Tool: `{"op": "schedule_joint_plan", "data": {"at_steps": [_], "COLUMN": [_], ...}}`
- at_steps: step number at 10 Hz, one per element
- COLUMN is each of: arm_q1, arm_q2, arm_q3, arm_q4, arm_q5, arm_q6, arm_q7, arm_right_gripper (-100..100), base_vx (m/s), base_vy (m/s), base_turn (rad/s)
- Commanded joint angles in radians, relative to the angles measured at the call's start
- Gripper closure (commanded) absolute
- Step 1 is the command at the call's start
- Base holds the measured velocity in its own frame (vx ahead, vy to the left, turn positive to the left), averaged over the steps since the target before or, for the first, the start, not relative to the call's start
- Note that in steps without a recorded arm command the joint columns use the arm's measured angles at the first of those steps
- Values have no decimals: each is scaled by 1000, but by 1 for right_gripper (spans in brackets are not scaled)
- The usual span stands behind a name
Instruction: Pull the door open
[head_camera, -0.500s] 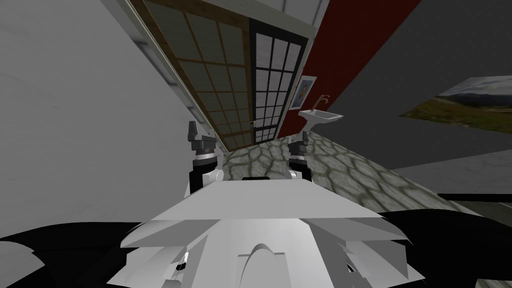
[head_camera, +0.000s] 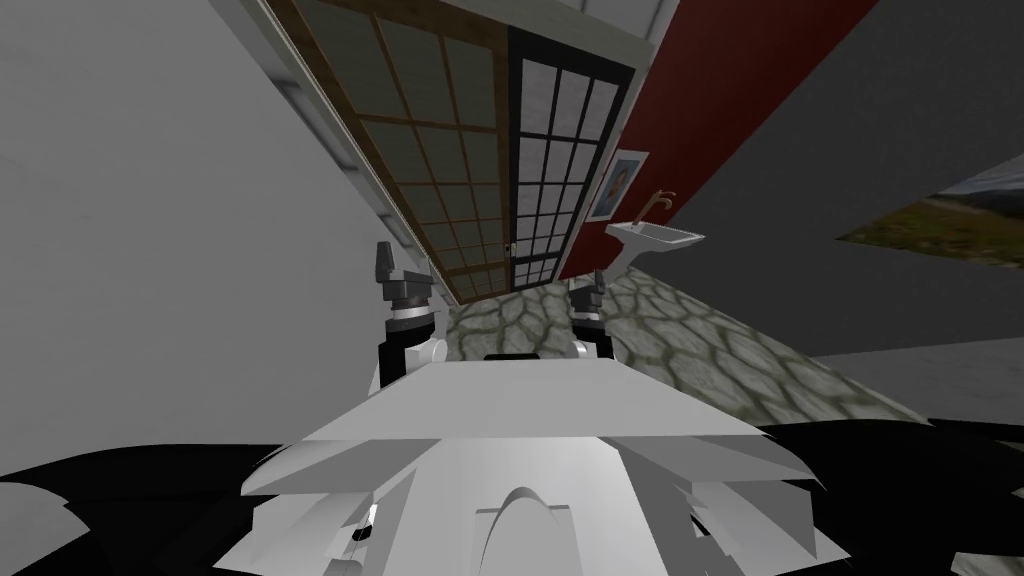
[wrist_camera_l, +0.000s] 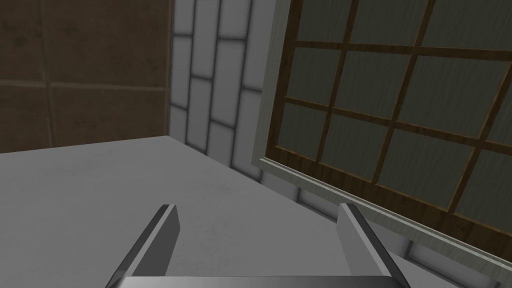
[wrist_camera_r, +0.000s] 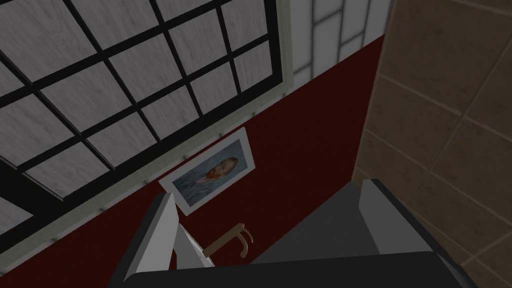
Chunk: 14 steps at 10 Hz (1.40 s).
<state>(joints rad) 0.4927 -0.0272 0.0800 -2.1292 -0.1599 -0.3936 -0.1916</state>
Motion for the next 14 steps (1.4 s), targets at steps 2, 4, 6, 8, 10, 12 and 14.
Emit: {"op": "schedule_joint_plan", "data": {"at_steps": [2,4,6,8,10,12,14], "arm_q1": [-14,-29,-44,-56,-68,-81,-94], "arm_q2": [-18,-33,-49,-60,-72,-83,-95], "arm_q3": [7,20,33,43,53,63,74], "arm_q4": [41,90,141,180,219,260,303], "arm_q5": [-22,-45,-69,-88,-106,-125,-145], "arm_q6": [-15,-34,-54,-69,-84,-100,-117], "arm_q7": [-44,-89,-135,-171,-207,-244,-284], "arm_right_gripper": [-100,-100,-100,-100,-100,-100,-100], "base_vx": [107,115,114,116,107,101,102], "base_vy": [6,12,7,-7,-15,-10,5], "base_turn": [53,85,85,77,71,68,80]}}
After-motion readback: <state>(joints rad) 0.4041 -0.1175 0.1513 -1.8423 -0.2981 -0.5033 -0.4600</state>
